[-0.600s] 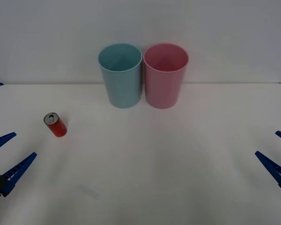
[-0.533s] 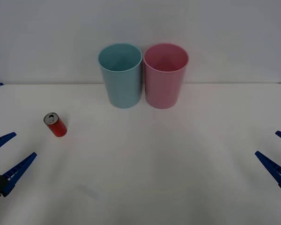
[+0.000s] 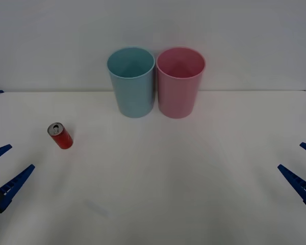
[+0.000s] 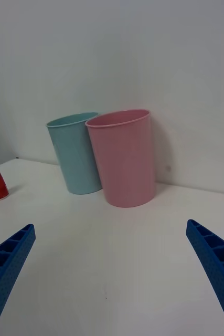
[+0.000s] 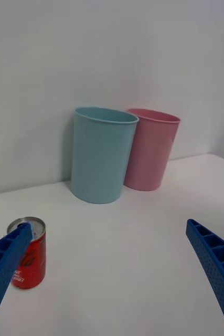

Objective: Grasp the object on the table and drop it into the matching bin: aluminum can to the light blue bin, PET bottle to the pink bin.

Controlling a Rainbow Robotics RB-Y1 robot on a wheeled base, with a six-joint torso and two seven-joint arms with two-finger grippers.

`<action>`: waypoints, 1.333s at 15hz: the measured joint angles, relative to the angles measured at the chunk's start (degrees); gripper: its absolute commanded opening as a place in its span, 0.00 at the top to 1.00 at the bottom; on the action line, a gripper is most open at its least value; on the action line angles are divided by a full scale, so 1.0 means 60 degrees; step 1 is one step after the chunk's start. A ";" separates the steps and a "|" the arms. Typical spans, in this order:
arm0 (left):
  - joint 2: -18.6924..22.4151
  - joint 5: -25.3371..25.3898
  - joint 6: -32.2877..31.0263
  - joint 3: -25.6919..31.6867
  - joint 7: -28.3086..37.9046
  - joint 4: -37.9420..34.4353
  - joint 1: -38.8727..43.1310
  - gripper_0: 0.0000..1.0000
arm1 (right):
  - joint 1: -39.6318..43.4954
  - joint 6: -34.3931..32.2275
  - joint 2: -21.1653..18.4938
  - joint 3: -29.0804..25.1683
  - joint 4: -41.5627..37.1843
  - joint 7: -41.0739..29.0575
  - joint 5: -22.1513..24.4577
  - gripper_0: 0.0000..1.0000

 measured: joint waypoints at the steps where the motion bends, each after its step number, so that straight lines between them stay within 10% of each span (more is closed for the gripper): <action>1: 0.0001 -0.0001 0.0120 -0.0027 -0.0019 0.0066 0.0003 0.00 | 0.0000 0.0000 0.0000 0.0000 0.0000 0.0000 0.0000 0.00; 20: -0.0035 0.0107 0.5430 -0.2173 -0.1717 0.0374 0.0730 0.00 | 0.0000 0.0000 0.0000 0.0000 0.0000 0.0000 0.0000 0.00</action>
